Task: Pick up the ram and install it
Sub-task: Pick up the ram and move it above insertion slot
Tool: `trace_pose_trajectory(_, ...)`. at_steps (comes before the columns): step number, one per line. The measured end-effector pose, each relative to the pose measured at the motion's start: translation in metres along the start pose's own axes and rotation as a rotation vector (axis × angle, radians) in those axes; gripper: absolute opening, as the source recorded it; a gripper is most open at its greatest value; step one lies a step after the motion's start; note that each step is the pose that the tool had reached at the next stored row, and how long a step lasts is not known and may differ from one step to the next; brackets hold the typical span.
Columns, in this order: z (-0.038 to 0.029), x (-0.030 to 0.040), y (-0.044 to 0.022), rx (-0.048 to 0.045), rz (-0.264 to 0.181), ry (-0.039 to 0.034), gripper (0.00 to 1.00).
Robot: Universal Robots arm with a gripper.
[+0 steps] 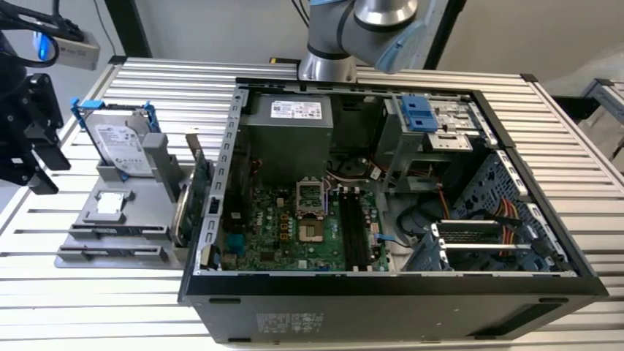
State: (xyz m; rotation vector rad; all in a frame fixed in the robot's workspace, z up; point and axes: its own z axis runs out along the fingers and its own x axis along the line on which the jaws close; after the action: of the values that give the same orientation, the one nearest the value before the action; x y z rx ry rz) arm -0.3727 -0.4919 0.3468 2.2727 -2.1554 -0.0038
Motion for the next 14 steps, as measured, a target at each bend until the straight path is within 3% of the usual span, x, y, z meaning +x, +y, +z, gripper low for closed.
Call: trace_pose_trajectory(14, 0.0105, 0.0000, -0.0001, 0.0000, 0.002, 0.0001, 1.00)
